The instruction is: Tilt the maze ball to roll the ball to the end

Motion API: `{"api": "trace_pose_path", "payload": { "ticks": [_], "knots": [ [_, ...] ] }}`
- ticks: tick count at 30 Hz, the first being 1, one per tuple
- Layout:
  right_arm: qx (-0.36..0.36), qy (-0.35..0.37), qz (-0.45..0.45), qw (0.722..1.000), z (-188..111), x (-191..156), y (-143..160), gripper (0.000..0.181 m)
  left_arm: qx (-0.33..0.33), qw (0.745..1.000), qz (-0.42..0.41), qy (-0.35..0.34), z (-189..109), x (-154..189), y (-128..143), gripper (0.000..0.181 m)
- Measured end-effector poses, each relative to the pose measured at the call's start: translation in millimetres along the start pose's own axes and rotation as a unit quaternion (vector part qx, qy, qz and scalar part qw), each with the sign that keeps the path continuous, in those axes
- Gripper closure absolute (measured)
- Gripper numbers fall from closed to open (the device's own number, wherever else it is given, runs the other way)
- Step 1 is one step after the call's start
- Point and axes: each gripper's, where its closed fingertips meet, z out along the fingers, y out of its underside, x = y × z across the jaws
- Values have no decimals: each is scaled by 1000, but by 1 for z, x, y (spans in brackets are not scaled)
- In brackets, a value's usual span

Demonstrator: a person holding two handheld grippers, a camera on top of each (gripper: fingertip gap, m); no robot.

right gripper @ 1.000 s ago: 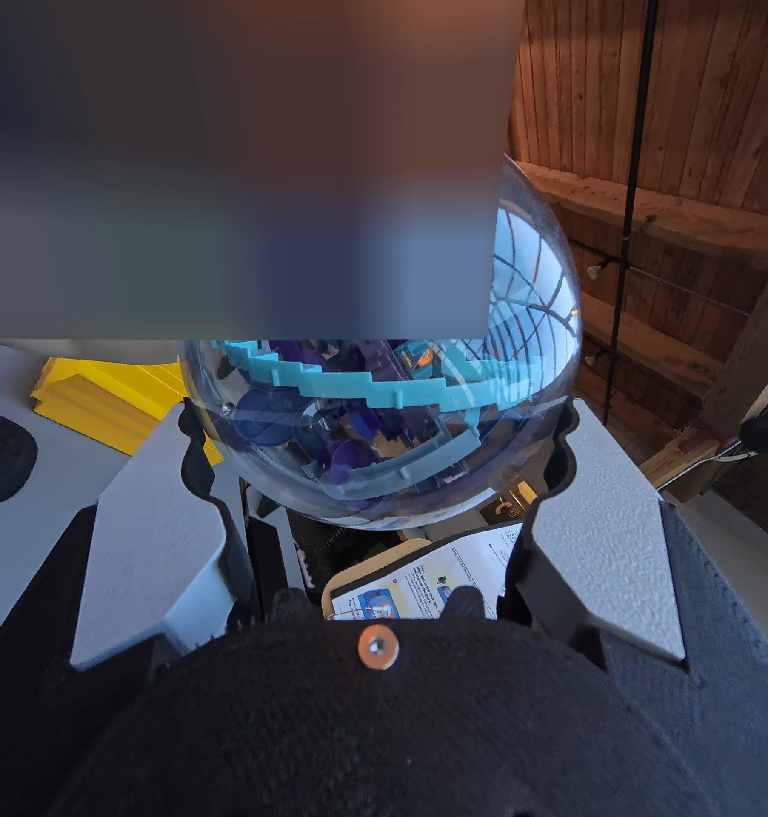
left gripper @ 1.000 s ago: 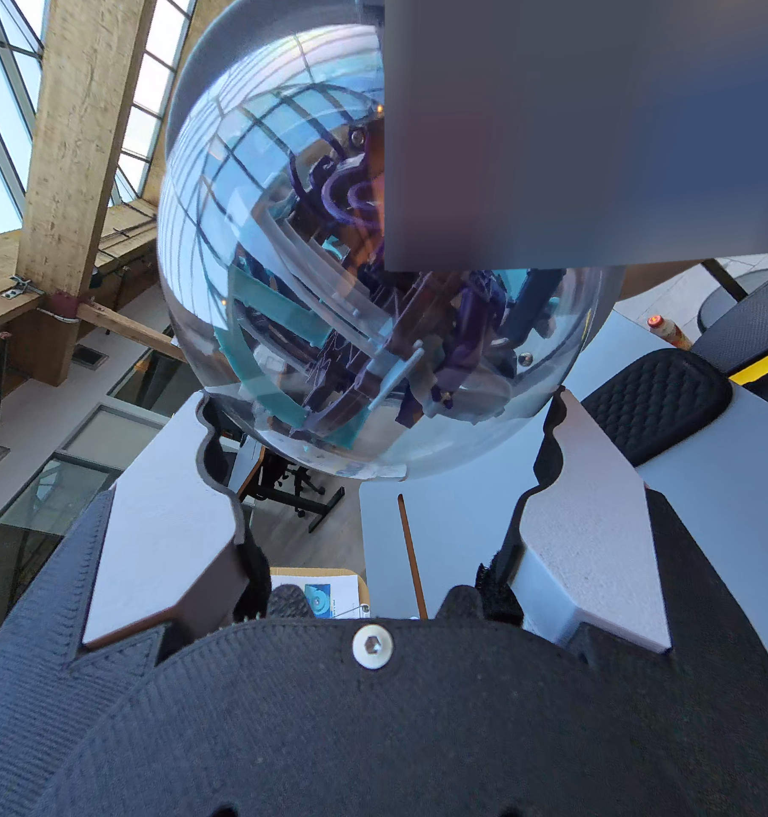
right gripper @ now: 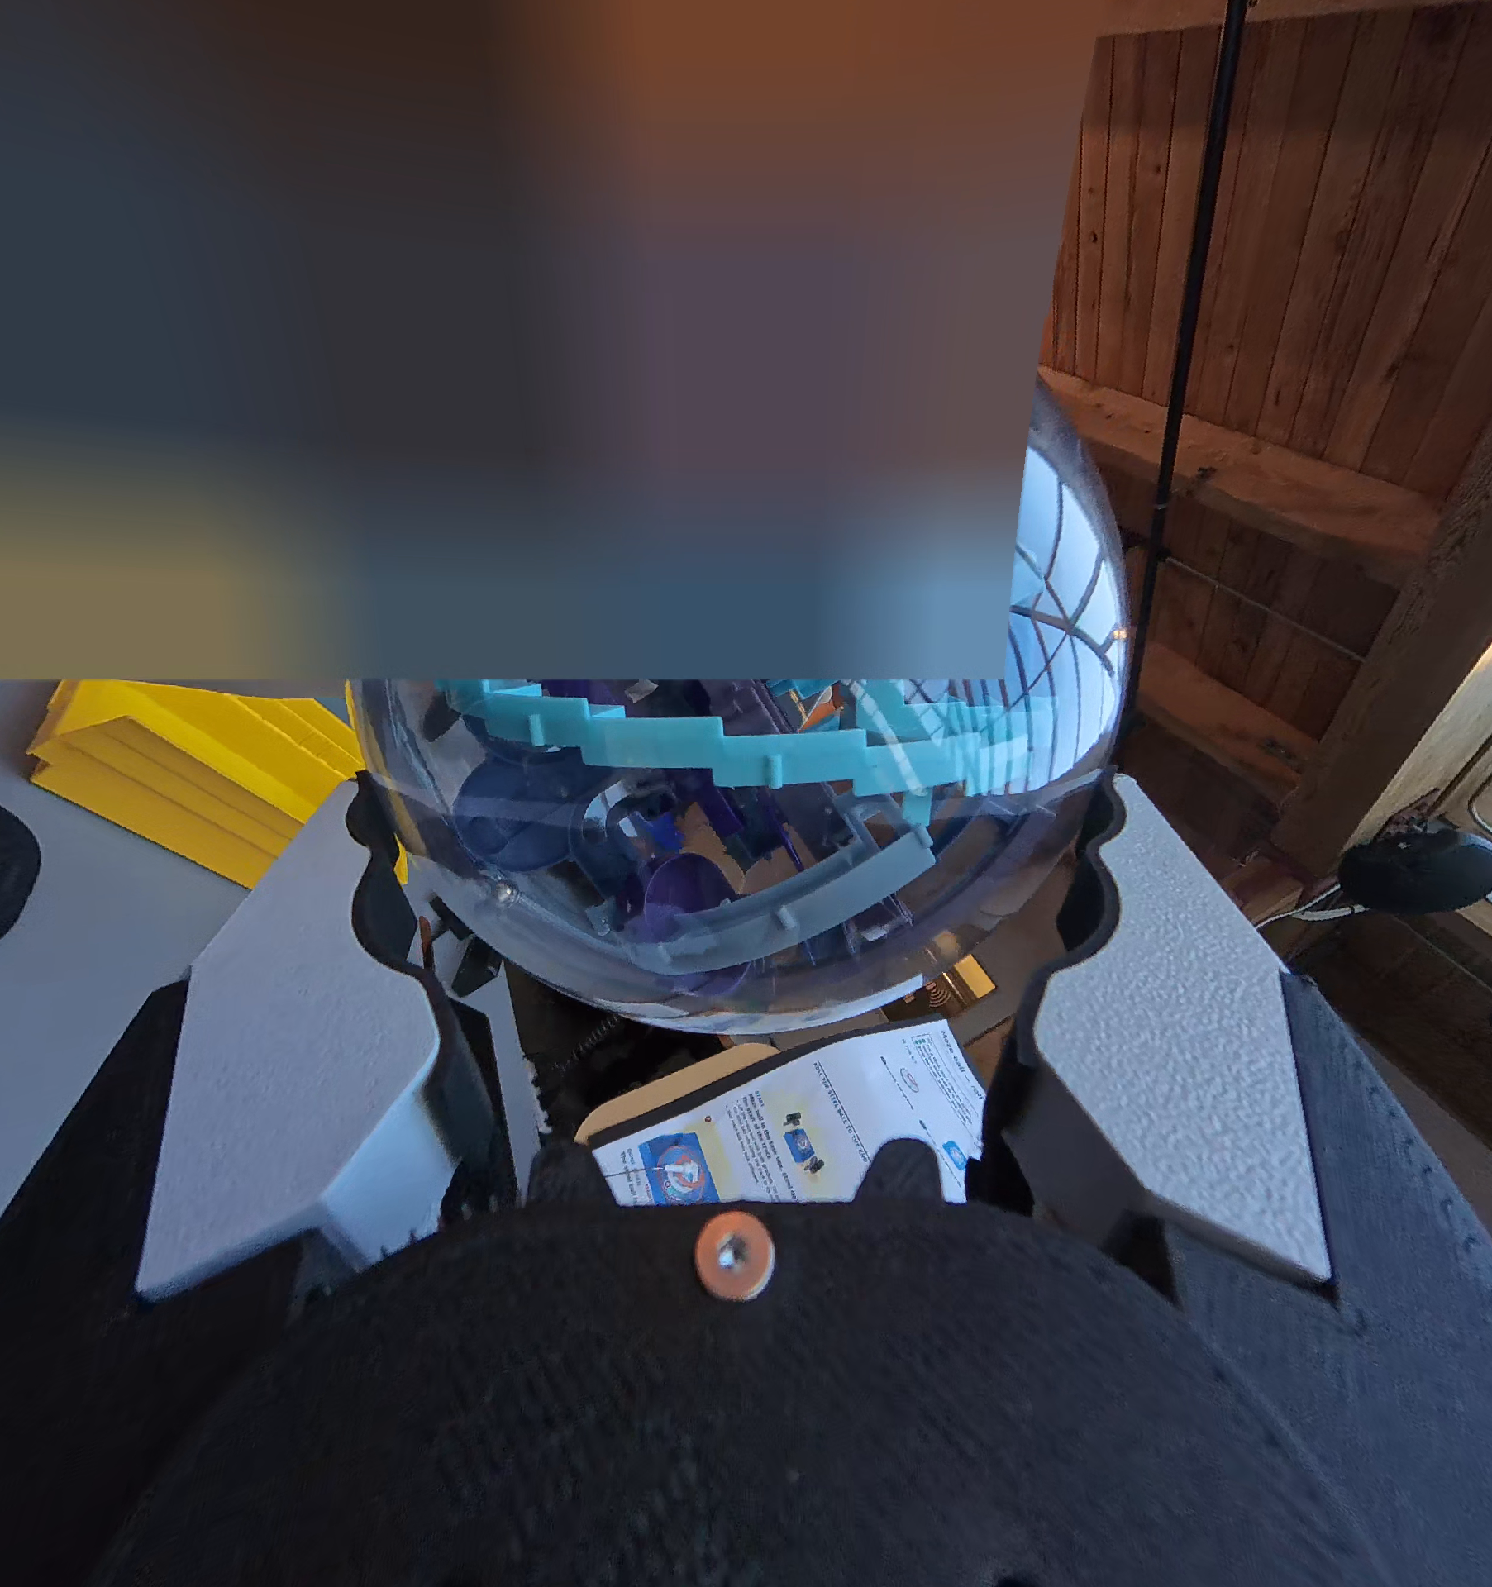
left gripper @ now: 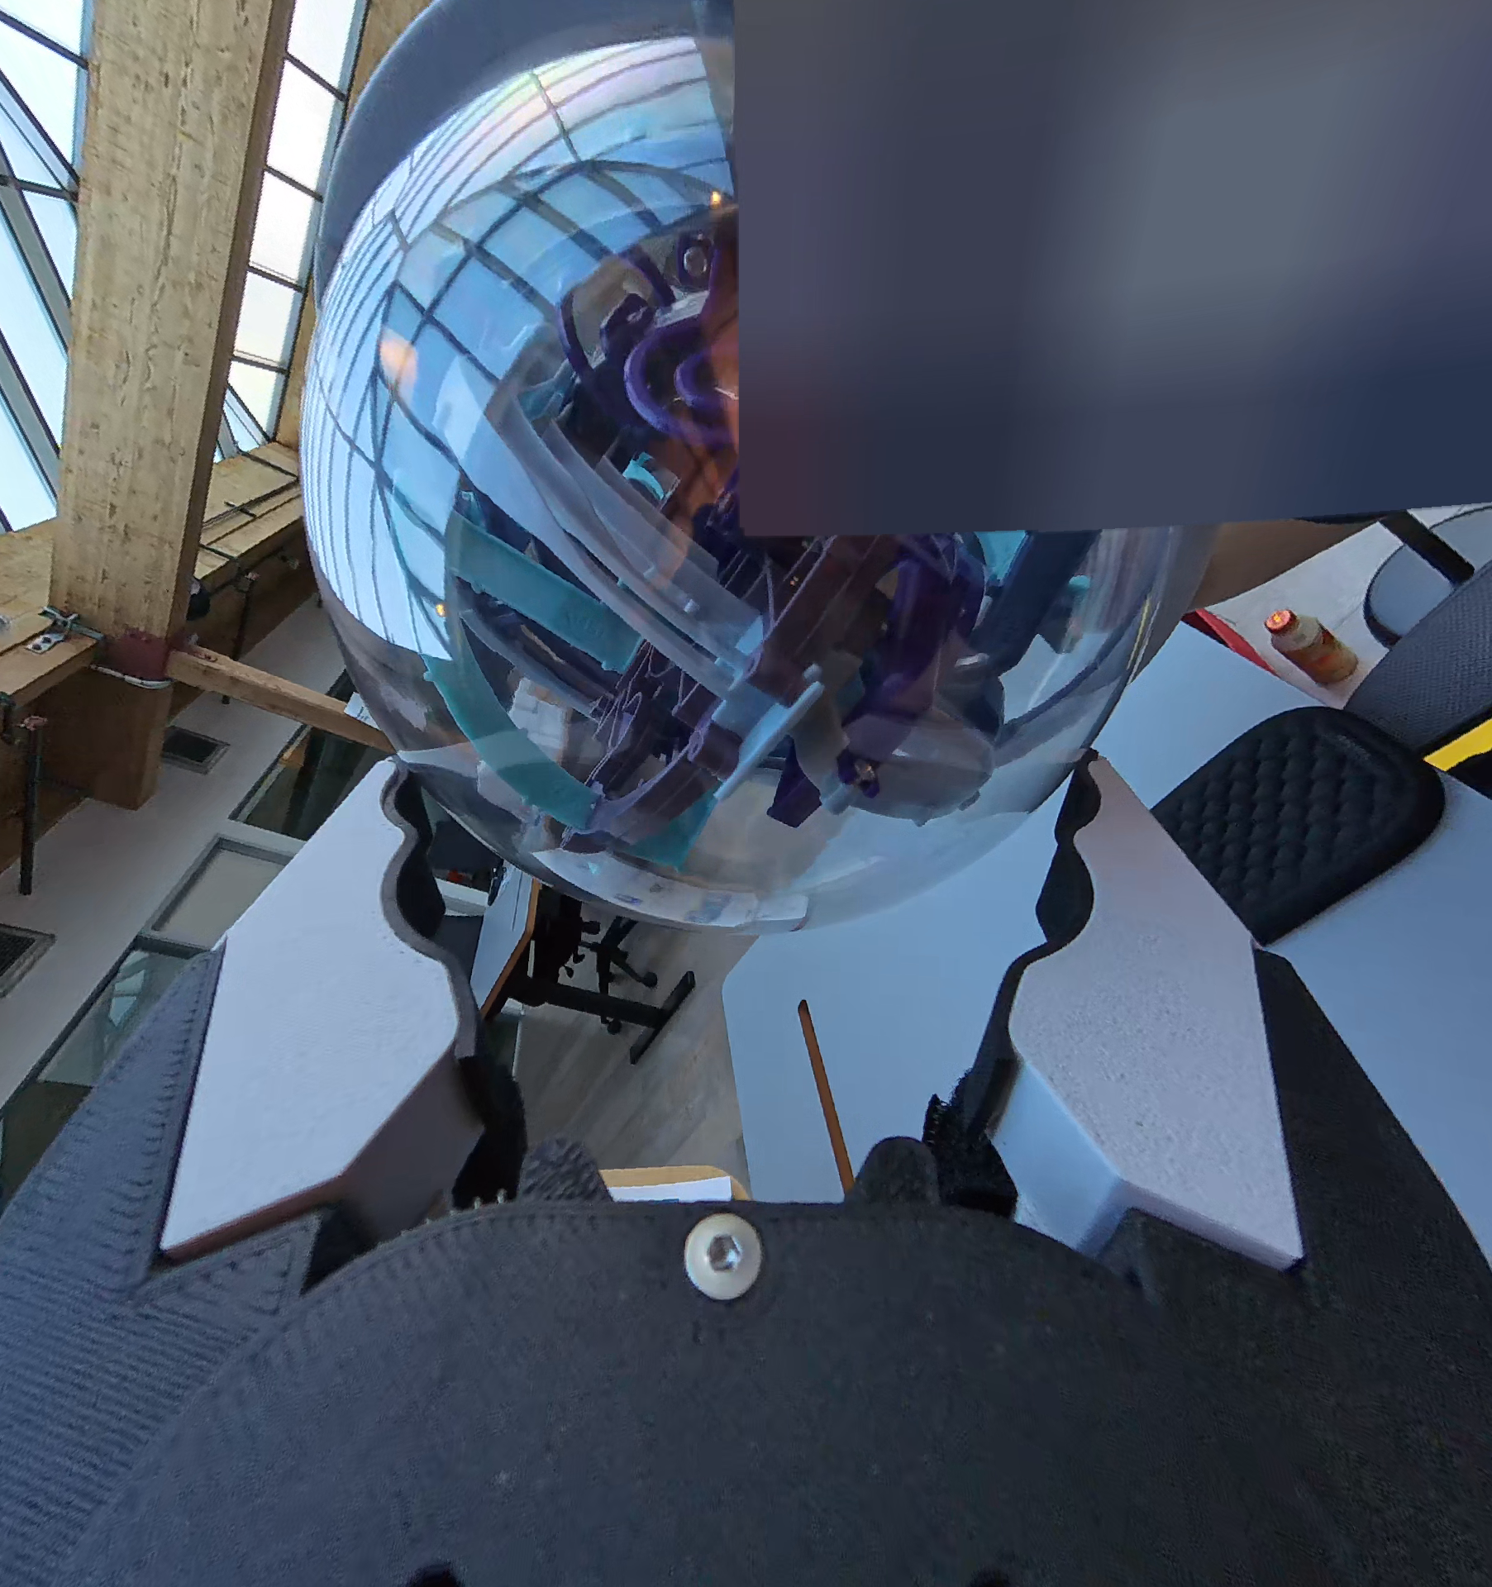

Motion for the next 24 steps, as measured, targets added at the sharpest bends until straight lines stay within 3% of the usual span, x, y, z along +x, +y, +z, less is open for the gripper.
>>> {"api": "trace_pose_path", "payload": {
  "ticks": [24],
  "knots": [
    [-8, -8, 3, 1000, 6, -2, 3, 27, 13, 1000, -7, -6, -4, 1, 4, 39]
  ]
}}
